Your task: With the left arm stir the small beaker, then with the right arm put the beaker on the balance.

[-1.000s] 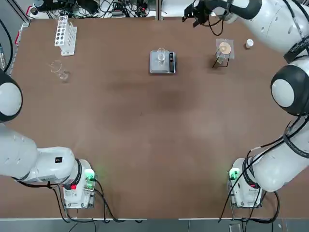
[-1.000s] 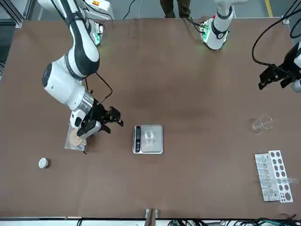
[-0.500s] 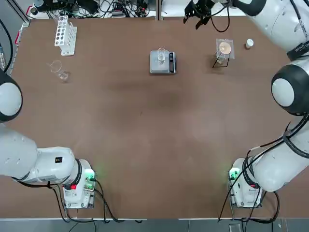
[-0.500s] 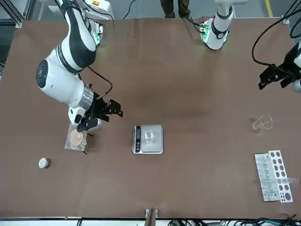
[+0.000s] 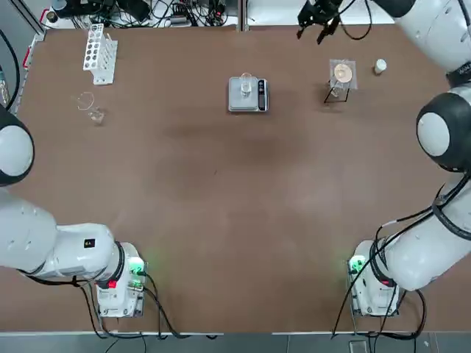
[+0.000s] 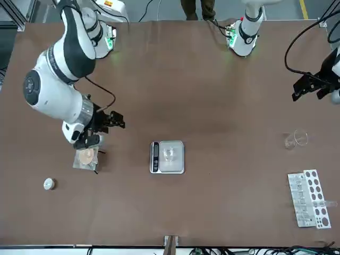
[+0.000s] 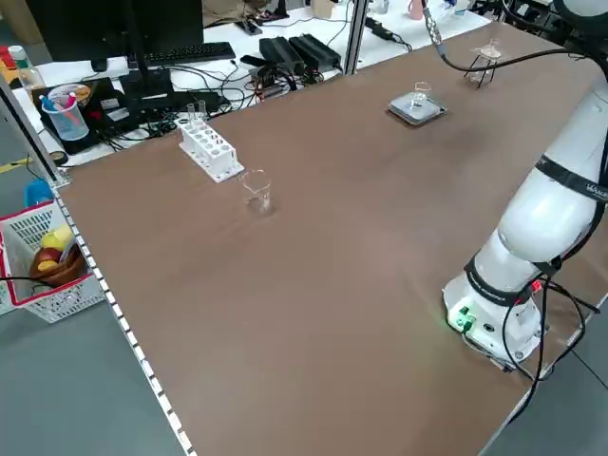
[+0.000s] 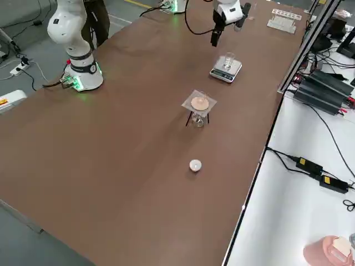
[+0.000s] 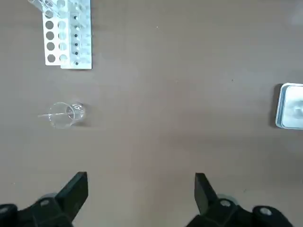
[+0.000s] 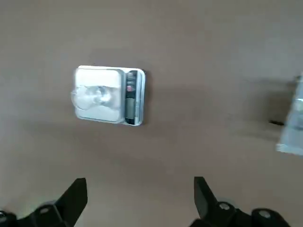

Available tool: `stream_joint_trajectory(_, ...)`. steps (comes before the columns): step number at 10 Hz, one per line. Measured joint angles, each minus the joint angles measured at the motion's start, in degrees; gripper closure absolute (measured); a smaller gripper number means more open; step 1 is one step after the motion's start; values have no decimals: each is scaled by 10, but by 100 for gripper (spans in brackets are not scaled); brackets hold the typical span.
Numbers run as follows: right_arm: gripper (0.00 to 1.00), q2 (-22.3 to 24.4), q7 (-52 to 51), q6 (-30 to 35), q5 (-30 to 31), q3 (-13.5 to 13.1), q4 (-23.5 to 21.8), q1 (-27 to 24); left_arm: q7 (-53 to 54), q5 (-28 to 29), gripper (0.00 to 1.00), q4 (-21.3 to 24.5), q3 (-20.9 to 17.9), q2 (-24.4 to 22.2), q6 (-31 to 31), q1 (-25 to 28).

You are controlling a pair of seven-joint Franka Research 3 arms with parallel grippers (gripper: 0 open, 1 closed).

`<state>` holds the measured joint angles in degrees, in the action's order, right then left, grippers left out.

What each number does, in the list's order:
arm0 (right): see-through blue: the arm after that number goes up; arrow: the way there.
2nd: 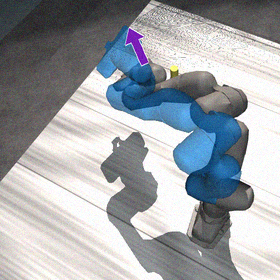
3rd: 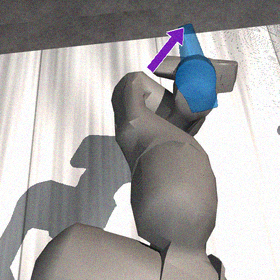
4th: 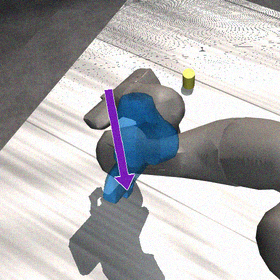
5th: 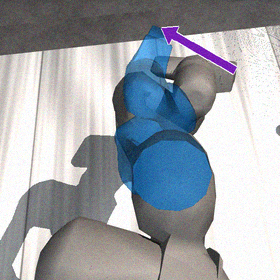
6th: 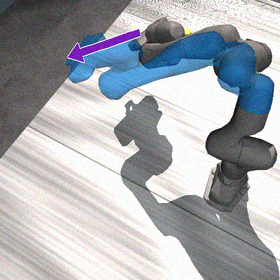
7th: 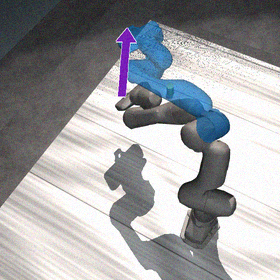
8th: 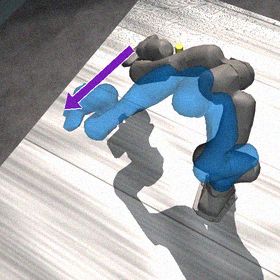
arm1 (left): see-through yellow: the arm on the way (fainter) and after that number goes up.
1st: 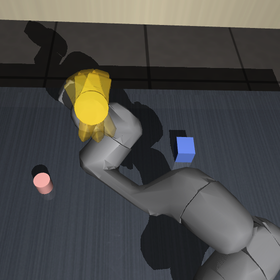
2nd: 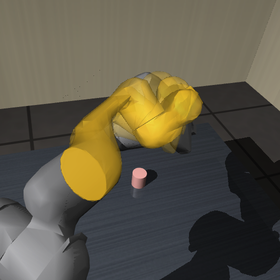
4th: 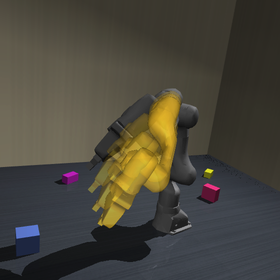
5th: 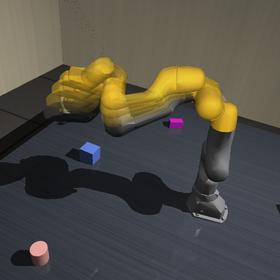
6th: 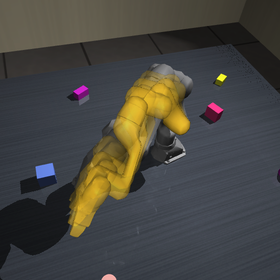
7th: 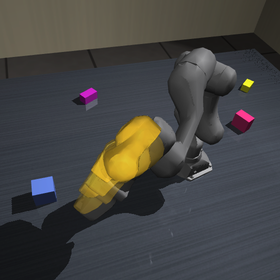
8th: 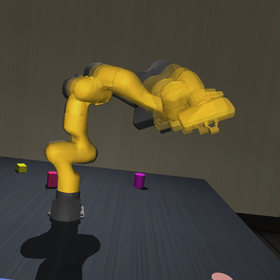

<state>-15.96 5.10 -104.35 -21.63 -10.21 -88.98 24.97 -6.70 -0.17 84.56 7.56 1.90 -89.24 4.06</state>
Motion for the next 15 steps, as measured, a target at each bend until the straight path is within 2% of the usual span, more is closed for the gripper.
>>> stream_joint_trajectory(6, 0, 68, -4, 71, 100, -6, 3, -52, 0, 0, 0, 0, 0, 0, 0, 0)
stream_joint_trajectory(12, 0, 115, -12, 127, 121, -9, 8, -99, 0, 0, 0, 0, 0, 0, 0, 0)
stream_joint_trajectory(14, 0, 122, -13, 129, 125, -7, 10, -134, 0, 0, 0, 0, 0, 0, 0, 0)
stream_joint_trajectory(15, 0, 124, -23, 130, 131, 5, 10, -163, 0, 0, 0, 0, 0, 0, 0, 0)
